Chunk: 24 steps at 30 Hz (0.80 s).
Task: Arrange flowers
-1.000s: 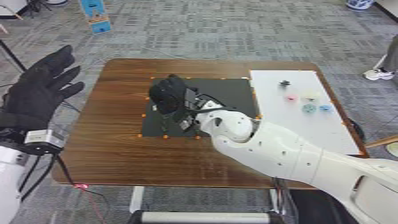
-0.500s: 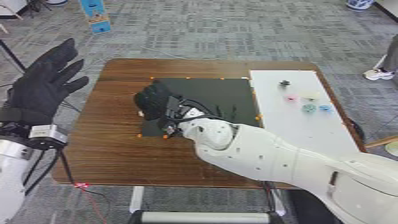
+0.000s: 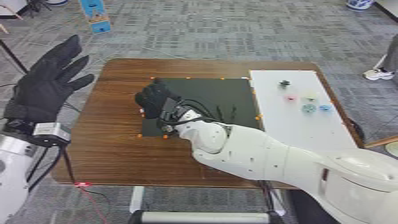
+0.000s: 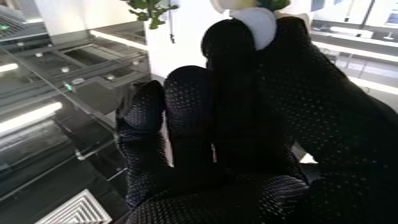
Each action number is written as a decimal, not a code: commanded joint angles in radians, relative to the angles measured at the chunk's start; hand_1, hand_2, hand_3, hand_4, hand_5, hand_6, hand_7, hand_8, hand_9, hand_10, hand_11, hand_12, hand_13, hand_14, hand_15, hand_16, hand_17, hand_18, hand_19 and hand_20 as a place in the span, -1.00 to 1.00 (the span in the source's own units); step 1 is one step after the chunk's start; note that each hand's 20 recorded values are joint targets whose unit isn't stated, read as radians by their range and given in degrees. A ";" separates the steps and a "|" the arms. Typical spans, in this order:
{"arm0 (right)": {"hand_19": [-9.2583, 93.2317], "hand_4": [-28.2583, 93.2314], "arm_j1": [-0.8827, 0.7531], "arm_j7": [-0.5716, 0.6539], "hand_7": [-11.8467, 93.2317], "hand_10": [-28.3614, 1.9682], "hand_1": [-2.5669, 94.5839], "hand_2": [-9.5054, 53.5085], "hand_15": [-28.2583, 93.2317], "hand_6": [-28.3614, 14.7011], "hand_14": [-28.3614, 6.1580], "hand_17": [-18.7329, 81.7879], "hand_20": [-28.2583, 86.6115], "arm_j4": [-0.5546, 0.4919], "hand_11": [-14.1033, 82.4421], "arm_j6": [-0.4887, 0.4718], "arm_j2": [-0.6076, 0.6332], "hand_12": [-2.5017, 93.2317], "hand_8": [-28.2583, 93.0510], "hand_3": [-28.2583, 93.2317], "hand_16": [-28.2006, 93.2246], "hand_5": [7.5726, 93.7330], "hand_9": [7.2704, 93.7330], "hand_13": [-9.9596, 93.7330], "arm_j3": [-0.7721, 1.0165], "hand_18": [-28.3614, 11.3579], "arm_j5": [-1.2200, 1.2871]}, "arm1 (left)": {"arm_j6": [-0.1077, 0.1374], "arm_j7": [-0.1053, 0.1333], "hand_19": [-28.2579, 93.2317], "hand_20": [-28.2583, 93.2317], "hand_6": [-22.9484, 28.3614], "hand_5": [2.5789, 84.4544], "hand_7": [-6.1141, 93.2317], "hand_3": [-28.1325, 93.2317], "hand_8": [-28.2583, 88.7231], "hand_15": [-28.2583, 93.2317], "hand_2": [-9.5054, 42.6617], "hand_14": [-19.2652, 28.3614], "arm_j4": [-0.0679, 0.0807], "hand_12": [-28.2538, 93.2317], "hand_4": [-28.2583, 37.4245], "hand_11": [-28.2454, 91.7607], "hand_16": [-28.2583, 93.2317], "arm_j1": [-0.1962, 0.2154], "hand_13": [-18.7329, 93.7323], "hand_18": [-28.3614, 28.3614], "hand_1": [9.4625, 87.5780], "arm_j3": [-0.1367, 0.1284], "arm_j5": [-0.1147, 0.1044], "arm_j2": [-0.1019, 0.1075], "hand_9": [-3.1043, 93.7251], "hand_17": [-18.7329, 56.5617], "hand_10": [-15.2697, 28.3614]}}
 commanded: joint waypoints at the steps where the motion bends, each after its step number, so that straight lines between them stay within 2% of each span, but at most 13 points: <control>1: 0.76 -1.00 0.003 0.019 0.00 0.44 0.04 -1.00 0.67 0.47 0.15 -0.06 0.47 -0.010 -0.06 -0.008 -0.016 0.31 -0.36 0.78 0.24 0.44 0.52 0.29 0.011 -0.47 -0.026 | -0.013 -0.003 0.04 -0.41 -0.26 -0.60 -0.57 0.48 -0.68 -0.48 -1.00 -0.07 0.005 -0.15 -1.00 -0.47 -0.37 -0.012 -0.34 0.59 -0.67 0.006 0.003 0.003 -0.56 -0.71 -0.26; 7: 0.74 -1.00 -0.006 0.037 0.01 0.43 -0.04 -1.00 0.71 0.46 0.11 -0.09 0.48 -0.025 -0.04 -0.057 -0.012 0.27 -0.39 0.77 0.15 0.32 0.43 0.26 0.030 -0.47 -0.037 | -0.013 -0.004 0.04 -0.41 -0.25 -0.60 -0.57 0.48 -0.68 -0.48 -1.00 -0.06 0.006 -0.15 -1.00 -0.47 -0.37 -0.013 -0.34 0.59 -0.66 0.008 0.001 0.003 -0.56 -0.71 -0.24; 10: 0.74 -1.00 -0.001 0.056 0.02 0.42 -0.03 -1.00 0.72 0.46 0.11 -0.09 0.48 -0.026 -0.02 -0.077 -0.008 0.25 -0.40 0.76 0.13 0.31 0.41 0.25 0.026 -0.47 -0.045 | -0.014 -0.005 0.04 -0.41 -0.24 -0.60 -0.57 0.48 -0.68 -0.48 -1.00 -0.06 0.011 -0.14 -1.00 -0.47 -0.37 -0.025 -0.34 0.59 -0.66 0.016 0.002 0.008 -0.56 -0.71 -0.24; 19: 0.73 -1.00 -0.004 0.082 0.11 0.41 0.00 -1.00 0.73 0.45 0.12 -0.10 0.47 -0.015 0.05 -0.105 -0.007 0.20 -0.47 0.71 0.10 0.23 0.34 0.23 0.036 -0.45 -0.074 | -0.010 -0.003 0.06 -0.41 -0.15 -0.55 -0.56 0.50 -0.68 -0.46 -1.00 0.07 0.003 -0.16 -1.00 -0.42 -0.38 -0.007 -0.35 0.63 -0.65 0.004 0.003 0.002 -0.56 -0.76 -0.10; 24: 0.73 -1.00 -0.004 0.094 0.12 0.41 0.01 -1.00 0.74 0.46 0.12 -0.11 0.47 -0.043 0.06 -0.125 0.005 0.20 -0.47 0.71 0.10 0.22 0.33 0.23 0.039 -0.44 -0.081 | -0.012 0.001 0.07 -0.41 -0.13 -0.54 -0.56 0.50 -0.68 -0.44 -1.00 0.11 0.000 -0.18 -1.00 -0.40 -0.39 0.003 -0.37 0.64 -0.64 -0.004 0.002 -0.002 -0.56 -0.78 -0.06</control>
